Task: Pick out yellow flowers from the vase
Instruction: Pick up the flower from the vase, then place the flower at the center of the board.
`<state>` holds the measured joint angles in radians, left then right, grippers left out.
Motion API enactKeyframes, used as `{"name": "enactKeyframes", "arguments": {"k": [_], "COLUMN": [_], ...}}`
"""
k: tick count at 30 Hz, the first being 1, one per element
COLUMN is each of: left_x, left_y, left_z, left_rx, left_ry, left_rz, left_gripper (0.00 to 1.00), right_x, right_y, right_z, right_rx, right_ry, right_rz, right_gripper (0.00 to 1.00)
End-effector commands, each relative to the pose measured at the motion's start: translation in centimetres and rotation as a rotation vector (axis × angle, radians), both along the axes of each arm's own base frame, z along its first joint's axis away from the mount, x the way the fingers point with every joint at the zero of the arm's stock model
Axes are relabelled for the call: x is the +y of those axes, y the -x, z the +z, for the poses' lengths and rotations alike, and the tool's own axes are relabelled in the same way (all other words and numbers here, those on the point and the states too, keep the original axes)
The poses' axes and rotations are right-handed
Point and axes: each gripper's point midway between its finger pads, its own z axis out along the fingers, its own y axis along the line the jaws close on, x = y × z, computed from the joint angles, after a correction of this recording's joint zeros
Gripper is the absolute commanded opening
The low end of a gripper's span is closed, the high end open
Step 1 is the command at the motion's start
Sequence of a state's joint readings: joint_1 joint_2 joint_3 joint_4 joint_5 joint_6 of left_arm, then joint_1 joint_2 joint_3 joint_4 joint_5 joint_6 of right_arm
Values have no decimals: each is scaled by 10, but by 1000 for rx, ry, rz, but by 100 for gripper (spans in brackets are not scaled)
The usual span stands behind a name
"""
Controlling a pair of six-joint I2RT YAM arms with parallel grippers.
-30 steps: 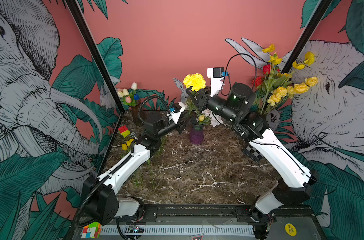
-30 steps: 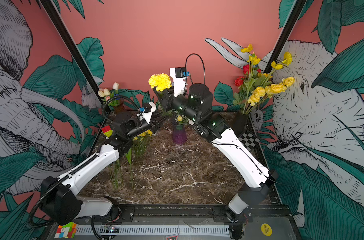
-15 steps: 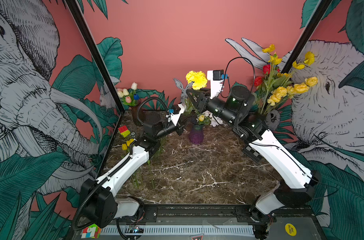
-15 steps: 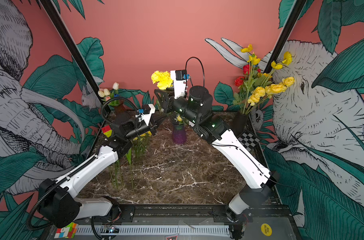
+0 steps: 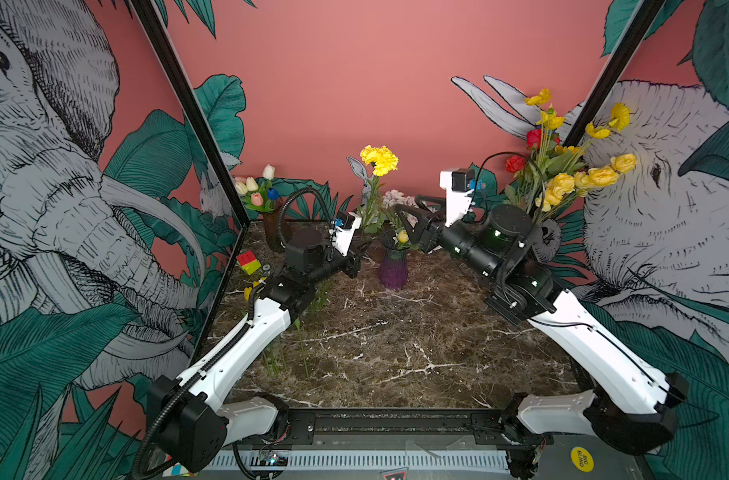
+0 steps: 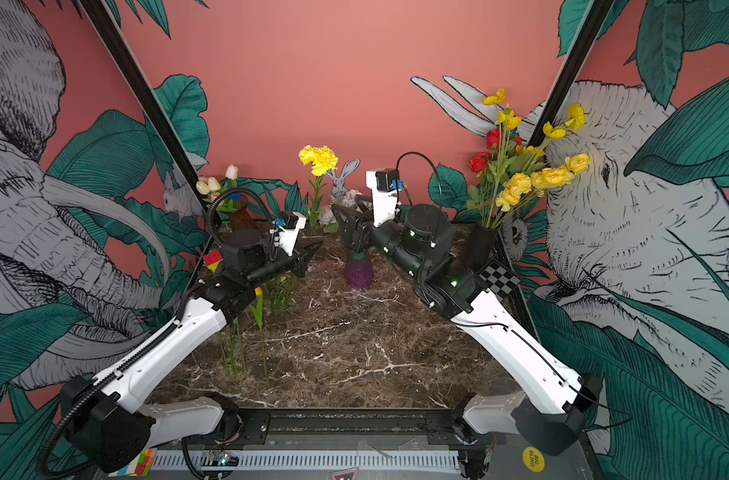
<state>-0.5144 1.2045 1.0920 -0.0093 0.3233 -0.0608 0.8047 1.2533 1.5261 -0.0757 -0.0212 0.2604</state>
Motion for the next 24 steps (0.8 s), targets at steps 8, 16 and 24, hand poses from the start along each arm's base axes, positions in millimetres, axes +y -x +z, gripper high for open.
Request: {"name": "enactKeyframes", "arguments": {"k": [8, 16, 24], "left_x": [76, 120, 141], "left_y": [35, 53, 59], "left_z": [-83, -135, -196], "left_rx": [366, 575, 735], "left_ry": [-167, -168, -165], "left_rz": [316, 441, 516], "left_gripper": [0, 0, 0], "right_x": [-55, -84, -108], "right_y": [14, 20, 29], "right_z": [-65, -119, -147], "right_rx": [-76, -10, 28], "right_ry": [126, 221, 239], "right_rz": [-183, -266, -325], "right_gripper": [63, 64, 64]}}
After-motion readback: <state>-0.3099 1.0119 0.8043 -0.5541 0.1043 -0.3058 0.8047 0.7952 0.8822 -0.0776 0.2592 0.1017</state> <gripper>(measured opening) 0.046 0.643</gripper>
